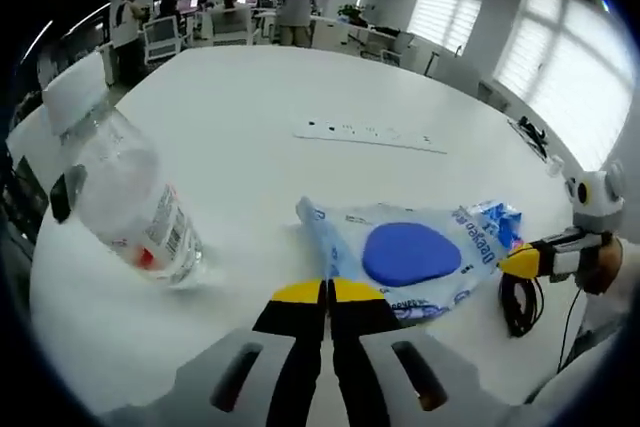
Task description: Arrange the tabletop items into an orderly group along one side of the table until the central work area is clear of visible clutter.
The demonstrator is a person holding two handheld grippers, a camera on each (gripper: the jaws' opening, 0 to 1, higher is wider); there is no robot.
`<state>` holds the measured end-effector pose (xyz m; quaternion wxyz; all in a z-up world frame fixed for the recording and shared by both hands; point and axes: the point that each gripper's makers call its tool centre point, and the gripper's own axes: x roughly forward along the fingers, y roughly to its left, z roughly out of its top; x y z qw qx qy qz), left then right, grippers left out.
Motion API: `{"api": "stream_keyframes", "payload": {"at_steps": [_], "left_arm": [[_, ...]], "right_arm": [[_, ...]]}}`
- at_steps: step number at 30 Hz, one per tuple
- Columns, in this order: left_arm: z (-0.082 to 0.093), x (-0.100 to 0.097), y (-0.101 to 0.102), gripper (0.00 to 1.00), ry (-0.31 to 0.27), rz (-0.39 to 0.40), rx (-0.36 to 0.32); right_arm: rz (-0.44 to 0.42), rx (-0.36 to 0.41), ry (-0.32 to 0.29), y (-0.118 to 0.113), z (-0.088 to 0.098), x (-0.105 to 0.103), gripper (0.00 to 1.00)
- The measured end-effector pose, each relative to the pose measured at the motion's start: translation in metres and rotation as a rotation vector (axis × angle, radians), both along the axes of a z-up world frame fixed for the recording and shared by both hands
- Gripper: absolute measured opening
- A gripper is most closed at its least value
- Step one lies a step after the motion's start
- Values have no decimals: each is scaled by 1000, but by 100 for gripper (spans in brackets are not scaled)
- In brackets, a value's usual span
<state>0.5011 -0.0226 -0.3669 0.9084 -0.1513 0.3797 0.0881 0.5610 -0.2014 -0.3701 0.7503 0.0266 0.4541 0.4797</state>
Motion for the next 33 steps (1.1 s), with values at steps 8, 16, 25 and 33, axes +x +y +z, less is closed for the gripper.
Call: {"api": "stream_keyframes", "payload": {"at_steps": [8,16,25,33], "left_arm": [[-4,-3,-6,0,-14,10,-13],[-17,-7,-7,0,7,12,-27],[-30,-13,-11,0,47,18,-52],[-32,-13,-11,0,46,33,-63]], "right_arm": [[1,-19,-34,-6,0,3,0],[-13,-60,6,-11,-16,-4,0],[-50,-101,70,-16,-39,-1,0],[-70,-93,94,-18,-38,-2,0]]}}
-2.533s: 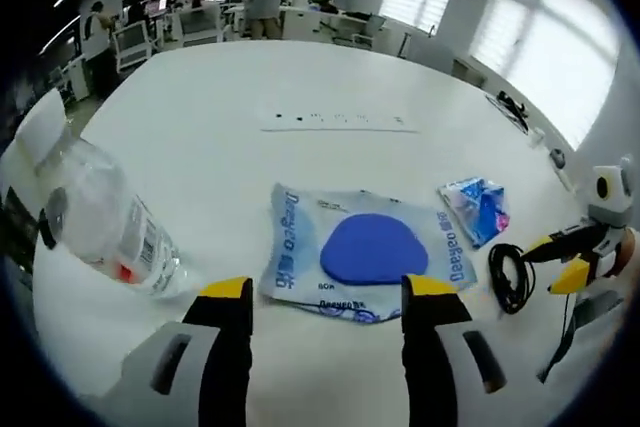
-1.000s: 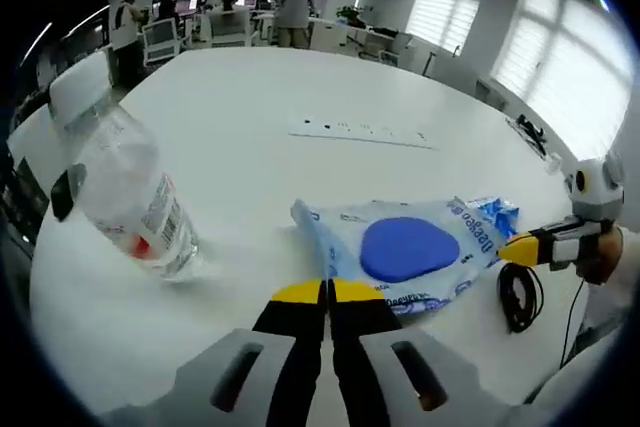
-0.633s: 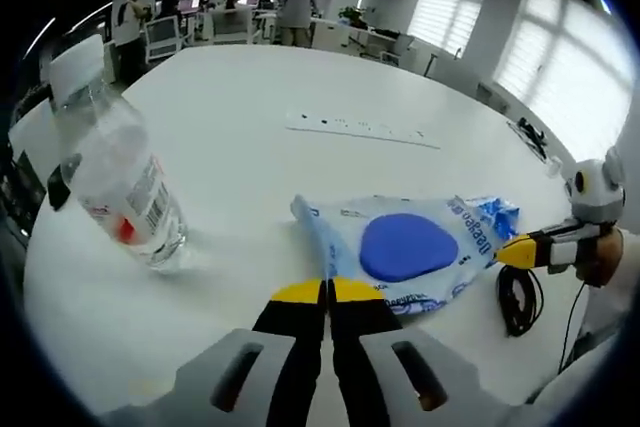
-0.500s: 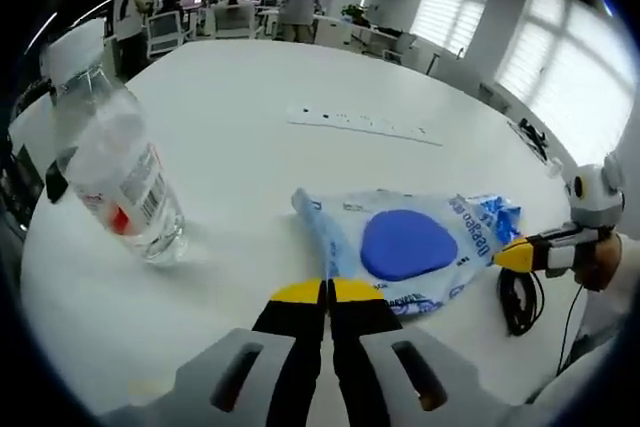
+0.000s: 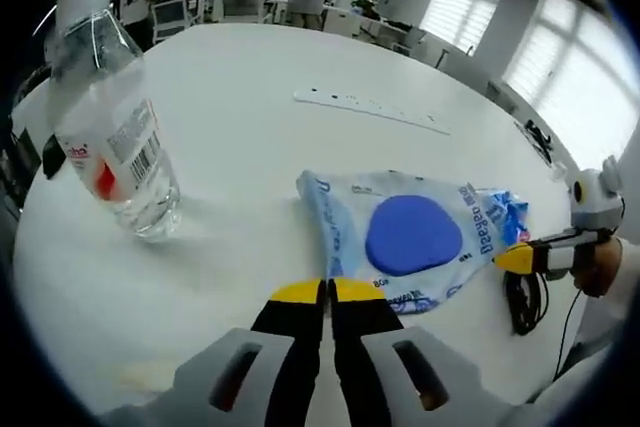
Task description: Arrange the tabletop items into an orderly group along one side of the table until the central work area is clear of visible clutter.
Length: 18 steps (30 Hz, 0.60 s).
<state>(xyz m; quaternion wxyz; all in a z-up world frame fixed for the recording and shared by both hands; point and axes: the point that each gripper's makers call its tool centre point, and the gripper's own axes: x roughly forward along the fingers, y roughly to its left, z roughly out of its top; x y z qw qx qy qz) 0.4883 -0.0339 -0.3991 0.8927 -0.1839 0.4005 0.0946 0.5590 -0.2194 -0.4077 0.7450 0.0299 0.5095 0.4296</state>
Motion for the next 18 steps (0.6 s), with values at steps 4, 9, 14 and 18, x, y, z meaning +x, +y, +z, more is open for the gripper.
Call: {"api": "stream_keyframes", "payload": {"at_steps": [4,9,14,18], "left_arm": [[0,0,0,1,10,-12,13],[4,-1,1,12,14,-12,33],[20,-5,1,38,-17,12,63],[37,-9,-10,47,-71,7,55]], "right_arm": [[5,5,15,-1,0,-5,0],[-9,26,6,-1,7,-8,16],[-6,82,-6,-9,31,-20,19],[-14,137,-9,-18,45,-23,26]]}}
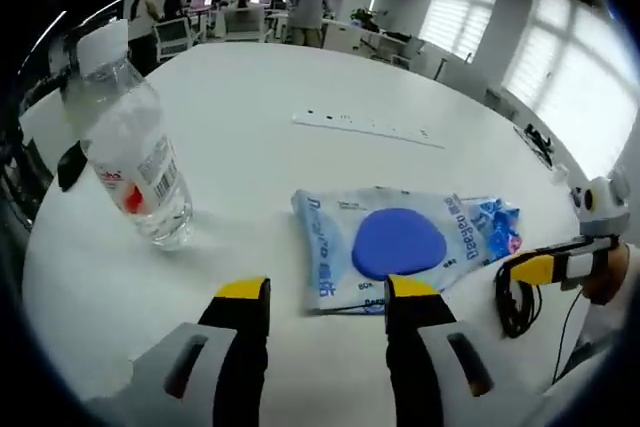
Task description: Arrange the tabletop items into an orderly group along one side of the table until the central work area is clear of visible clutter.
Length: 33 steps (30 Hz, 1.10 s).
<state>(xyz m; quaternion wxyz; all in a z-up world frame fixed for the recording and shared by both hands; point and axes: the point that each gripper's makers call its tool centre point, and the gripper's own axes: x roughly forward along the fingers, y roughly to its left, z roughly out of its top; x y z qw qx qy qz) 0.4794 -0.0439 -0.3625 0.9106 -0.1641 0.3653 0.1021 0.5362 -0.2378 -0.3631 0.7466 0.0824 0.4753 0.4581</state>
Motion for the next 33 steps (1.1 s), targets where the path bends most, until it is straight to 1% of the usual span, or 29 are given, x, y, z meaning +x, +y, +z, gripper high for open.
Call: {"api": "stream_keyframes", "payload": {"at_steps": [2,3,6,8,9,13,15,18,19,21,22,25,29,33], "left_arm": [[5,-5,-3,49,-8,-7,13],[10,-8,-5,51,-14,-10,21],[18,-17,-9,53,-26,-14,37],[28,-26,-11,54,-39,-10,52],[32,-31,-12,54,-45,-6,57],[43,-48,-15,55,-60,7,79],[49,-57,-15,55,-64,15,92],[52,-73,-13,55,-65,32,107],[53,-75,-13,55,-65,34,109],[55,-85,-13,55,-63,47,114],[53,-90,-10,55,-64,54,116],[53,-104,-9,57,-50,85,126],[52,-117,-5,57,-44,120,120],[52,-124,-1,57,-39,159,119]], "right_arm": [[1,14,-17,-7,8,-3,30],[3,20,-30,-9,8,0,31],[18,38,-68,-21,19,-4,35],[19,43,-83,-27,22,-5,37],[19,48,-87,-33,28,-10,38],[0,69,-94,-50,29,-9,38],[-16,74,-99,-64,30,-11,38],[-26,68,-115,-79,29,-12,39],[-36,65,-115,-87,29,-16,39],[-66,71,-95,-99,29,-19,40],[-81,76,-88,-104,29,-19,41],[-109,79,-79,-119,29,-20,43],[-138,71,-80,-135,30,-18,46],[-178,77,-74,-150,31,-16,46]]}}
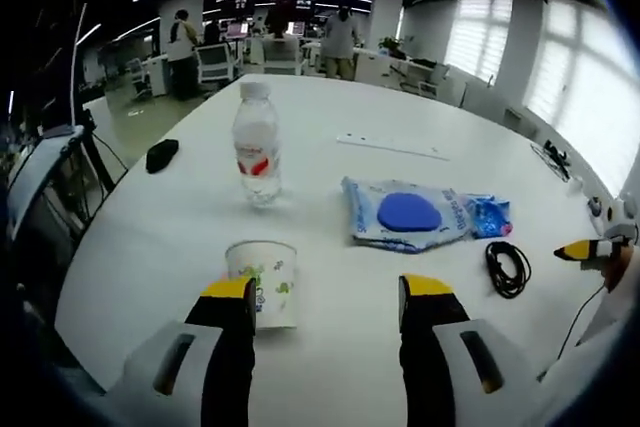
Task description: Arrange the tabletop items into an orderly group along one side of the table until the central work area is clear of visible clutter.
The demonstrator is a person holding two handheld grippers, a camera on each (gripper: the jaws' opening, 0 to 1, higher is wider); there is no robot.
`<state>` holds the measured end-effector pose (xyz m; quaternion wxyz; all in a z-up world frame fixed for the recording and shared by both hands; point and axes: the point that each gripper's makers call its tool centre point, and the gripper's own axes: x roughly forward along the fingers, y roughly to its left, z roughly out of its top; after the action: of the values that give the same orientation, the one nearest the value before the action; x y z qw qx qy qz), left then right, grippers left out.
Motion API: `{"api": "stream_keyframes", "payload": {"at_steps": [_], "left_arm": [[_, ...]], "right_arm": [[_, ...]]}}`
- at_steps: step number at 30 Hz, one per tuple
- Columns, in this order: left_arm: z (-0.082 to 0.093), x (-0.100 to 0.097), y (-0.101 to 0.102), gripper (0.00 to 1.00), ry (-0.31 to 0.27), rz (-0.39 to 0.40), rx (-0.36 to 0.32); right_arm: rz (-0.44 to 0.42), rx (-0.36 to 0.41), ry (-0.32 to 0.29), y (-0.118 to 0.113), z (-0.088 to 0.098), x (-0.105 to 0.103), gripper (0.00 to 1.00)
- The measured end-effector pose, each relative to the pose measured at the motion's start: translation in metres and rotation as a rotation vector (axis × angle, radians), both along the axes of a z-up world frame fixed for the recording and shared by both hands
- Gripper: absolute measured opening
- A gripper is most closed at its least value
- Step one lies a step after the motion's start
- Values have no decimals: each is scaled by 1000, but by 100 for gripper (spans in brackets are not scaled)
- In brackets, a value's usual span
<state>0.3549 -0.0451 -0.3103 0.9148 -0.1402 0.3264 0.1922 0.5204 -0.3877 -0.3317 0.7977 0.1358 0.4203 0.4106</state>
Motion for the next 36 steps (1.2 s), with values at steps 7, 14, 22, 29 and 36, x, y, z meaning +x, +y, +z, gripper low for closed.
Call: {"api": "stream_keyframes", "payload": {"at_steps": [7,14,22,29,36], "left_arm": [[5,-4,5,57,-2,53,-3],[-6,-10,12,57,17,48,-16],[-24,-12,28,60,47,46,-36],[-38,-16,35,63,79,45,-54],[-46,-12,48,63,87,57,-67]], "right_arm": [[-65,1,17,-19,-2,8,46],[-71,-13,-1,-25,0,12,49],[161,-57,-194,-11,22,-2,66],[220,-112,-237,-20,18,-4,72],[209,-128,-199,-27,9,-12,70]]}}
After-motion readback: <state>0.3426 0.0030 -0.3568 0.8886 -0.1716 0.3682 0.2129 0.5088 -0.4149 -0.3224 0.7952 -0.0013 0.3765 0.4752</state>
